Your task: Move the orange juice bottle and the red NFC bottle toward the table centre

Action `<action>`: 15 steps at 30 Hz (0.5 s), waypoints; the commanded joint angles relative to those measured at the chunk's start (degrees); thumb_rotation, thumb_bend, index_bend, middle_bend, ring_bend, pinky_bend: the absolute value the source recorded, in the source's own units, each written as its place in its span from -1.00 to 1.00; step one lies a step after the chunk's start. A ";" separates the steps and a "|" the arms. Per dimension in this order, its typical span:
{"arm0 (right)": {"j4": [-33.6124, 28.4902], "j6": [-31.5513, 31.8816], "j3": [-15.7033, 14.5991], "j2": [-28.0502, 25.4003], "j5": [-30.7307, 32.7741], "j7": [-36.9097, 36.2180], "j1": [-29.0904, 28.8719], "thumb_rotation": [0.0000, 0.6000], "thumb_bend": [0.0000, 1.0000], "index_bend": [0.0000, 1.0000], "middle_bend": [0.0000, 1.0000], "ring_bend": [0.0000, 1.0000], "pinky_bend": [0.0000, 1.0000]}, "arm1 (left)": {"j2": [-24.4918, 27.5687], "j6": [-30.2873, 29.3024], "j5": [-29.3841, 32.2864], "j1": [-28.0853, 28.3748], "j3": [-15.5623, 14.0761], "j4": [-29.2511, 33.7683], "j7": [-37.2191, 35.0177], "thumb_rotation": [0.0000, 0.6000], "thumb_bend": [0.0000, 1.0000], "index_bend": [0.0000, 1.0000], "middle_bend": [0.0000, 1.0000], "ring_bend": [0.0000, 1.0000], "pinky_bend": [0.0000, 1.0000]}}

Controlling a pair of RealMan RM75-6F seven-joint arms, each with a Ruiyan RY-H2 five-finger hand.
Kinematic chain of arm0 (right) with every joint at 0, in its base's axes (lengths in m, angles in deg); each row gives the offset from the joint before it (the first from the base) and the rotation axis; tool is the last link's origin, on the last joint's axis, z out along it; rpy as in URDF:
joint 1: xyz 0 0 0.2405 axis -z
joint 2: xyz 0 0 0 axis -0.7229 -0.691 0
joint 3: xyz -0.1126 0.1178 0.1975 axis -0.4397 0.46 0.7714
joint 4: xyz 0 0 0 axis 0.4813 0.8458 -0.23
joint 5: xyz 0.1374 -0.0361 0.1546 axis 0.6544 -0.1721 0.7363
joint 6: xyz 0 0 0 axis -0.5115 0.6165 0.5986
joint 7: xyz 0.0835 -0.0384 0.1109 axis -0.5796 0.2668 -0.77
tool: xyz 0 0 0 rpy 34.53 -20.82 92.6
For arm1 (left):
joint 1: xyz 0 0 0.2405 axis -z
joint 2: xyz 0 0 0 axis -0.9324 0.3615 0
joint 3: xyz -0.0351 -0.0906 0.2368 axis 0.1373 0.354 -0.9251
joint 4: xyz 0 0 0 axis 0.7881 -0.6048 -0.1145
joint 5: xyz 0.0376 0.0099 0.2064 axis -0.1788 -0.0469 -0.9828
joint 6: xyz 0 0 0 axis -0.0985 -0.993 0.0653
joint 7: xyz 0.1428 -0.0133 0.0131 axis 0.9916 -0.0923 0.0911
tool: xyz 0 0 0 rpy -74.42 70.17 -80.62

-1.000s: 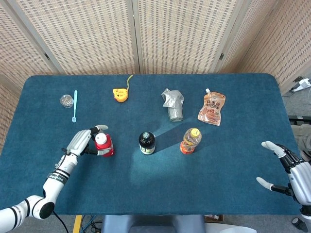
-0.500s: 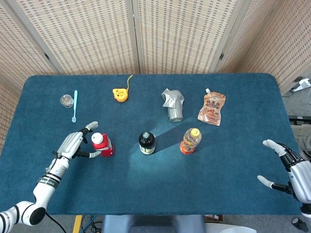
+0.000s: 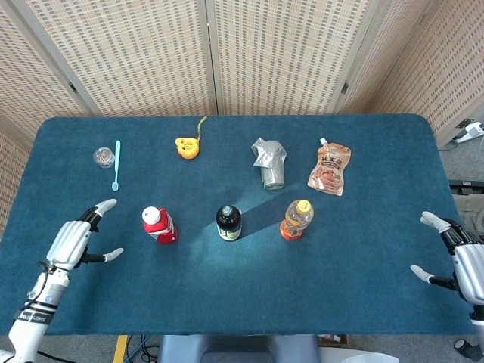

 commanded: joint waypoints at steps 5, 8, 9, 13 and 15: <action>-1.76 -3.43 0.29 -0.78 3.28 4.54 -0.26 1.00 -1.00 -0.67 -0.49 -0.66 -0.31 | 3.65 -8.50 -6.92 -5.82 -3.90 1.47 2.78 1.00 -0.74 -0.62 -0.57 -0.62 -0.15; -2.30 -4.18 0.61 -1.14 4.72 5.85 -0.19 1.00 -1.00 -0.67 -0.48 -0.65 -0.31 | 3.89 -11.55 -9.55 -7.79 -5.18 0.84 4.16 1.00 -0.74 -0.53 -0.48 -0.59 -0.15; -2.37 -4.20 0.69 -1.16 4.96 6.16 -0.13 1.00 -1.00 -0.67 -0.48 -0.65 -0.31 | 3.83 -12.47 -10.12 -8.37 -5.44 0.51 3.84 1.00 -0.74 -0.51 -0.46 -0.59 -0.15; -2.71 -4.00 0.85 -1.19 4.99 6.26 0.12 1.00 -1.00 -0.67 -0.48 -0.65 -0.31 | 3.12 -15.19 -11.28 -10.35 -6.15 -2.80 1.51 1.00 -0.74 -0.39 -0.37 -0.55 -0.15; -2.68 -4.04 0.87 -1.17 4.79 6.54 0.11 1.00 -1.00 -0.67 -0.48 -0.65 -0.31 | 3.02 -15.55 -11.21 -10.80 -6.06 -3.77 1.66 1.00 -0.74 -0.36 -0.36 -0.53 -0.15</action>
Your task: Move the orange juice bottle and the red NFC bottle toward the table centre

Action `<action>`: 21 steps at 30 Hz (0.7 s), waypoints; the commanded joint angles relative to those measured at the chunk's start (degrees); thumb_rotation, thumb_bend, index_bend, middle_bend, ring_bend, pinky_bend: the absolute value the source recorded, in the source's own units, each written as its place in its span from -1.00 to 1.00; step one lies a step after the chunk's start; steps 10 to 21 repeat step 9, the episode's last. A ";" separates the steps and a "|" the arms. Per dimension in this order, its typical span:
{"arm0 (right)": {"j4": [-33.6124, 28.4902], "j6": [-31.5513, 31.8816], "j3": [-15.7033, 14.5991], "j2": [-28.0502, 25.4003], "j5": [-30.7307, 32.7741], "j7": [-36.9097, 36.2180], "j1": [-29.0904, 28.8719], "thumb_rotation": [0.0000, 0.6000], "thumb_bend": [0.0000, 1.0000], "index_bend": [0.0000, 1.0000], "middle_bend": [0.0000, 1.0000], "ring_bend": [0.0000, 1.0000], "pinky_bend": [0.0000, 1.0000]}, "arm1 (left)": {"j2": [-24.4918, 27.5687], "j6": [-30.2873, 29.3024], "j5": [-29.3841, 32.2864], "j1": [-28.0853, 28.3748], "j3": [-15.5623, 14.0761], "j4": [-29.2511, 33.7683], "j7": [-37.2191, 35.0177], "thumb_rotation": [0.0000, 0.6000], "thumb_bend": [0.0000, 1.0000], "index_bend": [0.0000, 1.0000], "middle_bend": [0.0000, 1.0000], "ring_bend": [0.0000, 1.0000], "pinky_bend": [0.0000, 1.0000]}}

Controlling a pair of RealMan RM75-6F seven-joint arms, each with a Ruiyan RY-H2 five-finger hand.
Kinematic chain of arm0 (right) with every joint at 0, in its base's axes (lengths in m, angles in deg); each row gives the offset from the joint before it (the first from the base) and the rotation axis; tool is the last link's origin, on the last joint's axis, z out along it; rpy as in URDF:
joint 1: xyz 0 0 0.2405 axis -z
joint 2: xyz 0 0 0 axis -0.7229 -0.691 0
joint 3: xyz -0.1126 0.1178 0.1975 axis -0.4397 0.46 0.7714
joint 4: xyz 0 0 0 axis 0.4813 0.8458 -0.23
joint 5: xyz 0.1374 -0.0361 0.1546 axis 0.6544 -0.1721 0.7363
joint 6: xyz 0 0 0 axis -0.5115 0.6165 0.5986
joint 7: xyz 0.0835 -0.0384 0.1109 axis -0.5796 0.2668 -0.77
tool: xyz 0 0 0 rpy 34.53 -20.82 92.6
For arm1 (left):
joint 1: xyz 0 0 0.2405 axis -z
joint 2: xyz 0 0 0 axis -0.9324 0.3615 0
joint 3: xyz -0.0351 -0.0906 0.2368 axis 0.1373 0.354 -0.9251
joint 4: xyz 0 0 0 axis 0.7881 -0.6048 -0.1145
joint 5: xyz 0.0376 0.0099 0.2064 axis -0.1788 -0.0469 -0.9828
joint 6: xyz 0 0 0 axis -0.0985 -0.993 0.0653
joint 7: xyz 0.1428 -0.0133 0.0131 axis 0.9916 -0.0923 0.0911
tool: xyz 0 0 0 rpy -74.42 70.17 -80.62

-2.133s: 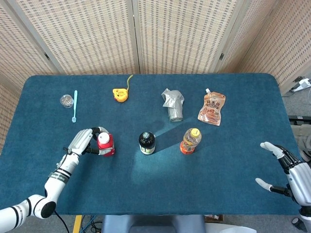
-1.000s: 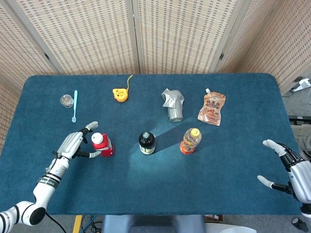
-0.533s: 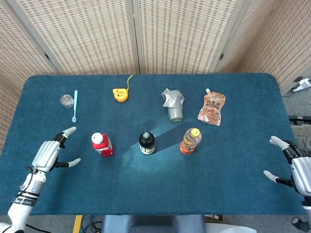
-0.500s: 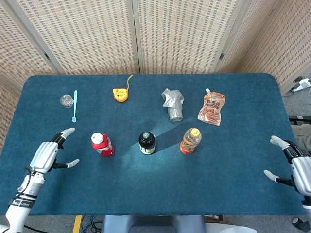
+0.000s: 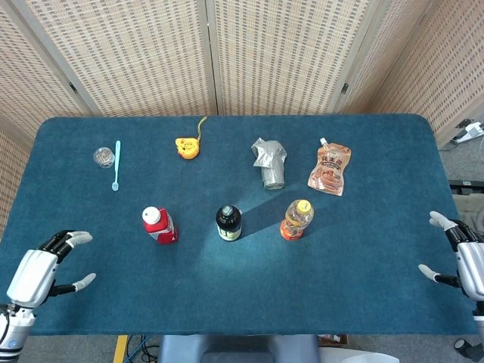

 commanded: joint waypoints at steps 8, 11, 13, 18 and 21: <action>0.15 -0.72 0.02 0.27 -0.25 0.52 -0.05 1.00 -1.00 -0.67 -0.47 -0.65 -0.31 | -0.04 -0.23 0.30 -1.63 0.33 -0.84 2.59 1.00 -0.74 -0.35 -0.35 -0.53 -0.15; 0.09 -0.61 -0.09 0.19 -0.44 0.53 0.08 1.00 -1.00 -0.67 -0.47 -0.65 -0.31 | -0.05 -0.14 0.22 -1.64 0.38 -0.67 2.81 1.00 -0.74 -0.34 -0.35 -0.53 -0.15; 0.09 -0.61 -0.09 0.19 -0.44 0.53 0.08 1.00 -1.00 -0.67 -0.47 -0.65 -0.31 | -0.05 -0.14 0.22 -1.64 0.38 -0.67 2.81 1.00 -0.74 -0.34 -0.35 -0.53 -0.15; 0.09 -0.61 -0.09 0.19 -0.44 0.53 0.08 1.00 -1.00 -0.67 -0.47 -0.65 -0.31 | -0.05 -0.14 0.22 -1.64 0.38 -0.67 2.81 1.00 -0.74 -0.34 -0.35 -0.53 -0.15; 0.09 -0.61 -0.09 0.19 -0.44 0.53 0.08 1.00 -1.00 -0.67 -0.47 -0.65 -0.31 | -0.05 -0.14 0.22 -1.64 0.38 -0.67 2.81 1.00 -0.74 -0.34 -0.35 -0.53 -0.15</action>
